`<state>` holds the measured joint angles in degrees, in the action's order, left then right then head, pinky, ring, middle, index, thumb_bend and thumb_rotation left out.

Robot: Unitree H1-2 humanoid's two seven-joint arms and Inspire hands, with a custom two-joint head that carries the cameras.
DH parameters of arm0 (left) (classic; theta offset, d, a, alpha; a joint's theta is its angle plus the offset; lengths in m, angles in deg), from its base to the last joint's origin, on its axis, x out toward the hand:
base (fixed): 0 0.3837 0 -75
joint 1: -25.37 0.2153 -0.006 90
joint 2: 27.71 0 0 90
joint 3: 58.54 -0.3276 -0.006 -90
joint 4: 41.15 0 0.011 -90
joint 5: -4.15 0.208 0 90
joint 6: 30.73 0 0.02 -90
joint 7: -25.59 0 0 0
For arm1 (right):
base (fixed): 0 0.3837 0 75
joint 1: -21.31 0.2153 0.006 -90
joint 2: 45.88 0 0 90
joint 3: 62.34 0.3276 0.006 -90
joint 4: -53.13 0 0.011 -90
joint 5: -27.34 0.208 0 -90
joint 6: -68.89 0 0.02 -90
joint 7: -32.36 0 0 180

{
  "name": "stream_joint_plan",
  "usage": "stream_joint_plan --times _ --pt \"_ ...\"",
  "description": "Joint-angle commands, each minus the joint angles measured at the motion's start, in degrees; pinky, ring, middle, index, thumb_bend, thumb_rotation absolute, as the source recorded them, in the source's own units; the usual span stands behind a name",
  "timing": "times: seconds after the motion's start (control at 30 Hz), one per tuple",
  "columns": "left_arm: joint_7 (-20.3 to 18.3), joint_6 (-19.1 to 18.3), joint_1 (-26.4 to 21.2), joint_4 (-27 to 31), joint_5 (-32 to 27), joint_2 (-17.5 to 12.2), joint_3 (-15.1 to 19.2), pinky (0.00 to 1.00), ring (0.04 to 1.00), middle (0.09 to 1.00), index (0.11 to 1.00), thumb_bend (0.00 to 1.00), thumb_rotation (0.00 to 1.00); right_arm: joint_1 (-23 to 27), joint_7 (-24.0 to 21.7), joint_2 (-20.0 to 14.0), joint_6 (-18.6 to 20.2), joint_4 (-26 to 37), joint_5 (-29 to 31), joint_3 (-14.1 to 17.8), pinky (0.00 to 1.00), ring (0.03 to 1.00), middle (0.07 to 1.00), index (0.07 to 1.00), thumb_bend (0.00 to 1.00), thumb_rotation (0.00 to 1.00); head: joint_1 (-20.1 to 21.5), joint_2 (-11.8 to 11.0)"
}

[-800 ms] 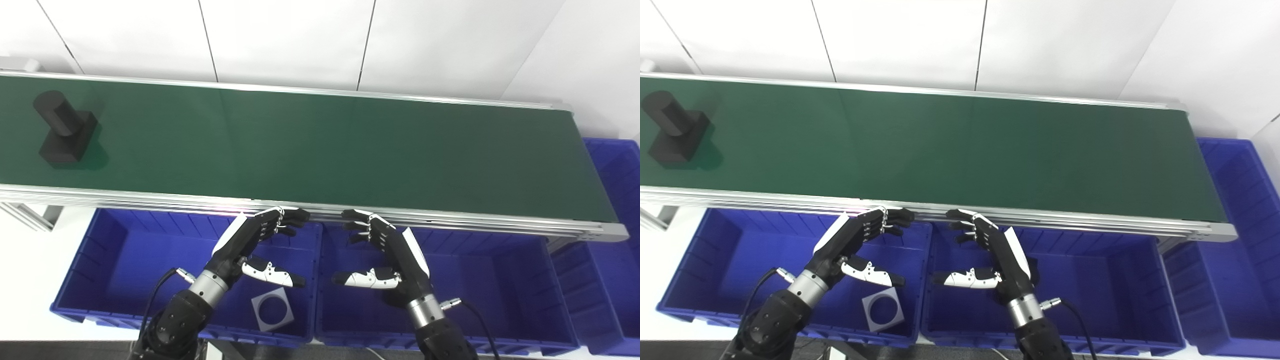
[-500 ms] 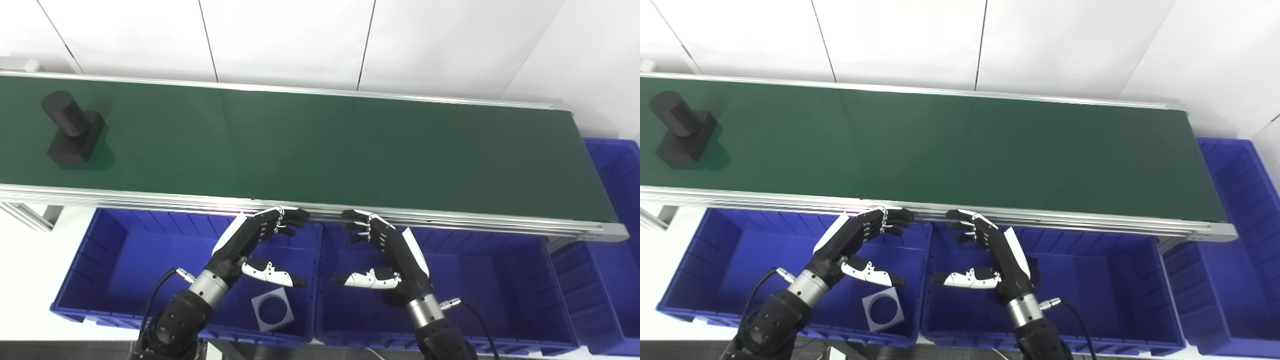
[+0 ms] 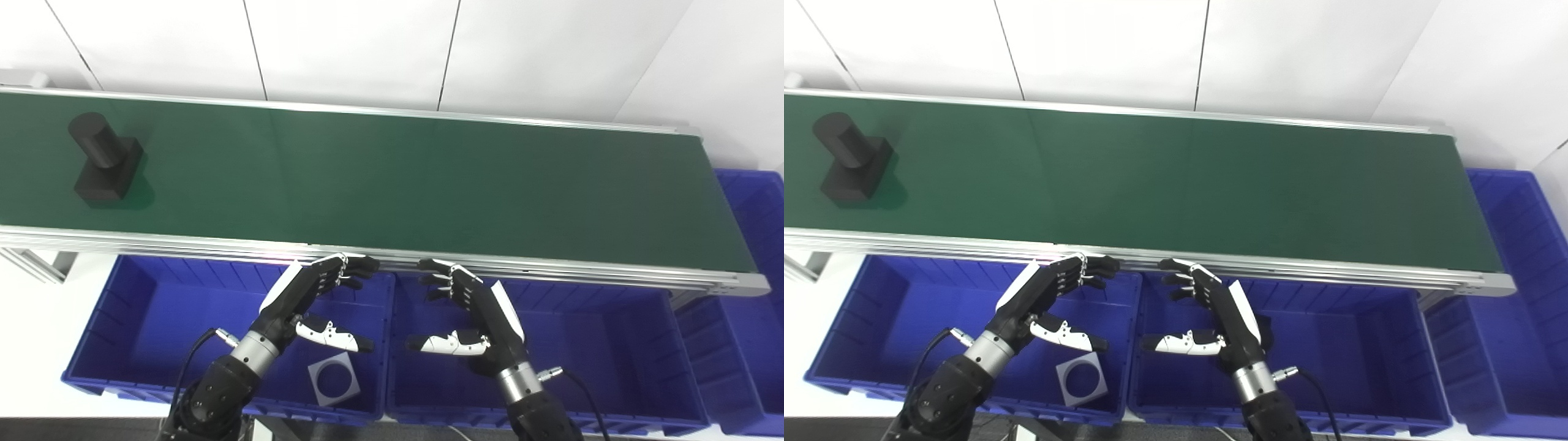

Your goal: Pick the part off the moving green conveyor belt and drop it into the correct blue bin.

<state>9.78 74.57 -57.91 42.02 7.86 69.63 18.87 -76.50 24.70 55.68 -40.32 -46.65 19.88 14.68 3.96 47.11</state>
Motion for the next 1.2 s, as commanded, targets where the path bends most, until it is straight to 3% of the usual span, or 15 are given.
stream_joint_plan --times 0.0,1.17 --pt "0.0 1.7 -1.2 1.0 0.0 -0.5 0.0 0.71 0.765 0.770 0.719 0.93 0.00 0.6 0.6 0.7 -2.7 1.1 0.3 0.2 0.64 0.747 0.820 0.746 0.84 0.20 0.0 0.0" --pt "-0.1 2.6 -1.4 0.1 -0.4 -0.4 0.1 0.71 0.764 0.768 0.719 0.93 0.00 0.7 0.6 0.9 -3.1 0.5 0.4 0.3 0.65 0.746 0.818 0.746 0.85 0.19 0.1 -0.2"
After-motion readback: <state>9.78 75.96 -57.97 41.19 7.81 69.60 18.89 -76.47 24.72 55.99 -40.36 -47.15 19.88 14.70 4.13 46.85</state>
